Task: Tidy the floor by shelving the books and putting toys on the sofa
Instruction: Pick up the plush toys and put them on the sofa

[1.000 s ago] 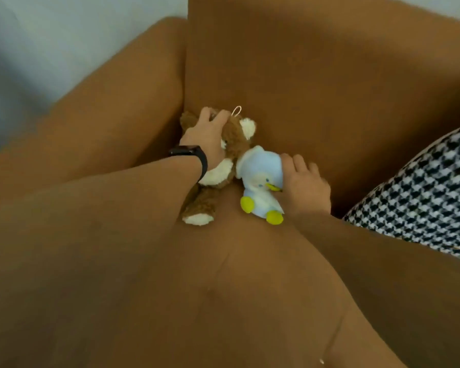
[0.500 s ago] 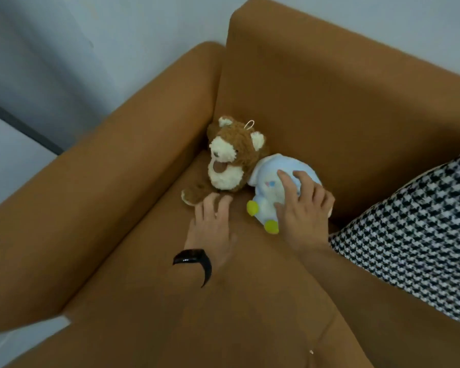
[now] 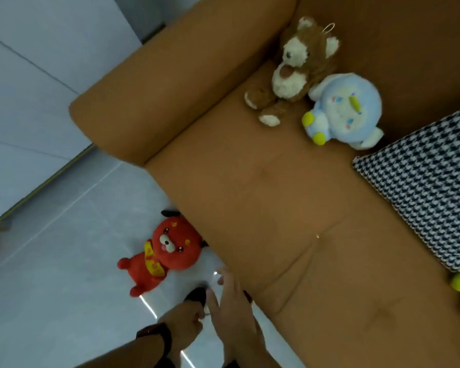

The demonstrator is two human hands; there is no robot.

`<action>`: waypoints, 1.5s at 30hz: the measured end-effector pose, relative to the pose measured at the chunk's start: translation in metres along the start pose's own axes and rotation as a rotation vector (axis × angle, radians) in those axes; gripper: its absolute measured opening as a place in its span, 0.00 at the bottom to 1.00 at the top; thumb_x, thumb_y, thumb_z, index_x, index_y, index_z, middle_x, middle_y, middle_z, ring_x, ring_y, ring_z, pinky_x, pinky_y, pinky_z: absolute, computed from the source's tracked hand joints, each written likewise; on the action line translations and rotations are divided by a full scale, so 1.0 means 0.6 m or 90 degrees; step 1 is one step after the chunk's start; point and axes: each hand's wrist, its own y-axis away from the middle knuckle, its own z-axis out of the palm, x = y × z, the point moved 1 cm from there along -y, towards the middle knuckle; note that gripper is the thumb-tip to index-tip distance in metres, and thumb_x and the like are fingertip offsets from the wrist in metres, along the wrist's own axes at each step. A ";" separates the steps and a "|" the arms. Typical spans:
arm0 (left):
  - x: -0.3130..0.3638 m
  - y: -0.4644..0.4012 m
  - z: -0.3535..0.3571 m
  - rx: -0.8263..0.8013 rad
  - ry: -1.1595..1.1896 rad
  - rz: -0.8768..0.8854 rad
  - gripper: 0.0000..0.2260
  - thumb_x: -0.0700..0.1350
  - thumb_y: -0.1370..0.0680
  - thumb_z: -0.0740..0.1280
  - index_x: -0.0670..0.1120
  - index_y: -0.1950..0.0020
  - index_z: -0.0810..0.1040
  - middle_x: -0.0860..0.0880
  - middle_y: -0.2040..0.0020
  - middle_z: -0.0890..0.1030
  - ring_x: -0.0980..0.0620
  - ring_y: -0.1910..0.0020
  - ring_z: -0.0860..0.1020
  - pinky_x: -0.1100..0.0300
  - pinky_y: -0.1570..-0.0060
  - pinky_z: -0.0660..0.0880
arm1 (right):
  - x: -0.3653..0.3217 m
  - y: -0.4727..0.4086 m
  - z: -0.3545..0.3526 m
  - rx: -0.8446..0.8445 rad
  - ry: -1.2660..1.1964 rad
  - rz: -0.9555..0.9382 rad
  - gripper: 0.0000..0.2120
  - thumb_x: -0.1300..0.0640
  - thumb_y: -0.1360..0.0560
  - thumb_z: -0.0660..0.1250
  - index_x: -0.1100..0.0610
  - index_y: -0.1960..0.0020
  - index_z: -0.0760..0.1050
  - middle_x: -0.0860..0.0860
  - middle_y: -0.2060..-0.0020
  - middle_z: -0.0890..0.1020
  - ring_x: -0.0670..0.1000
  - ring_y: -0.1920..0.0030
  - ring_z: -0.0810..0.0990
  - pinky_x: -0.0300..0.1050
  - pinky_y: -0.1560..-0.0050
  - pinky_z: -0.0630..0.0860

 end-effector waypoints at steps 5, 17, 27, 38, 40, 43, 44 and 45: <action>-0.090 0.052 0.028 0.032 0.081 -0.036 0.09 0.49 0.21 0.62 0.57 0.43 0.77 0.53 0.43 0.77 0.52 0.44 0.76 0.59 0.42 0.74 | -0.044 0.043 0.055 -0.047 -0.019 0.034 0.17 0.48 0.18 0.62 0.47 0.30 0.68 0.44 0.42 0.75 0.44 0.44 0.75 0.39 0.48 0.73; -0.502 0.114 0.057 0.108 0.224 -0.037 0.06 0.46 0.20 0.63 0.50 0.45 0.77 0.47 0.42 0.80 0.48 0.48 0.77 0.55 0.44 0.75 | -0.195 0.068 0.429 -0.111 -0.058 0.215 0.15 0.49 0.18 0.64 0.53 0.34 0.72 0.50 0.47 0.79 0.50 0.51 0.78 0.44 0.50 0.72; -0.704 -0.093 0.085 0.131 0.163 -0.086 0.18 0.48 0.21 0.66 0.52 0.32 0.72 0.47 0.34 0.73 0.44 0.38 0.75 0.48 0.37 0.74 | -0.069 -0.083 0.613 -0.008 -0.276 0.419 0.14 0.48 0.24 0.71 0.53 0.42 0.76 0.55 0.55 0.81 0.55 0.57 0.80 0.57 0.45 0.81; -0.728 -0.530 0.186 0.203 0.127 -0.015 0.54 0.67 0.40 0.72 0.56 0.21 0.48 0.44 0.33 0.74 0.40 0.35 0.76 0.47 0.35 0.73 | 0.146 -0.364 0.866 0.013 -0.504 0.456 0.36 0.42 0.41 0.81 0.49 0.36 0.76 0.46 0.45 0.84 0.52 0.45 0.83 0.52 0.42 0.79; -0.737 -0.508 0.249 0.168 0.390 -0.028 0.54 0.58 0.39 0.80 0.53 0.22 0.52 0.47 0.32 0.72 0.44 0.36 0.77 0.47 0.36 0.74 | 0.183 -0.314 0.858 -0.051 -0.391 0.479 0.39 0.41 0.48 0.80 0.50 0.38 0.80 0.48 0.49 0.86 0.54 0.48 0.85 0.55 0.44 0.82; -0.741 -0.443 0.318 0.108 0.706 -0.177 0.56 0.49 0.39 0.85 0.46 0.22 0.53 0.46 0.40 0.77 0.43 0.46 0.81 0.47 0.46 0.78 | 0.199 -0.217 0.834 -0.136 -0.340 0.477 0.22 0.55 0.35 0.79 0.53 0.42 0.80 0.51 0.48 0.85 0.53 0.47 0.84 0.50 0.43 0.81; -0.733 -0.420 0.323 0.063 0.728 -0.190 0.51 0.55 0.43 0.84 0.44 0.26 0.63 0.44 0.47 0.82 0.44 0.54 0.82 0.47 0.50 0.80 | 0.189 -0.192 0.830 -0.175 -0.326 0.467 0.17 0.58 0.29 0.76 0.52 0.42 0.79 0.50 0.47 0.84 0.50 0.47 0.83 0.46 0.43 0.80; -0.724 -0.402 0.332 0.007 0.723 -0.198 0.47 0.61 0.45 0.81 0.43 0.32 0.71 0.44 0.53 0.85 0.45 0.58 0.83 0.47 0.52 0.81 | 0.185 -0.172 0.836 -0.216 -0.321 0.457 0.16 0.59 0.26 0.74 0.52 0.40 0.78 0.48 0.47 0.83 0.48 0.47 0.82 0.43 0.44 0.79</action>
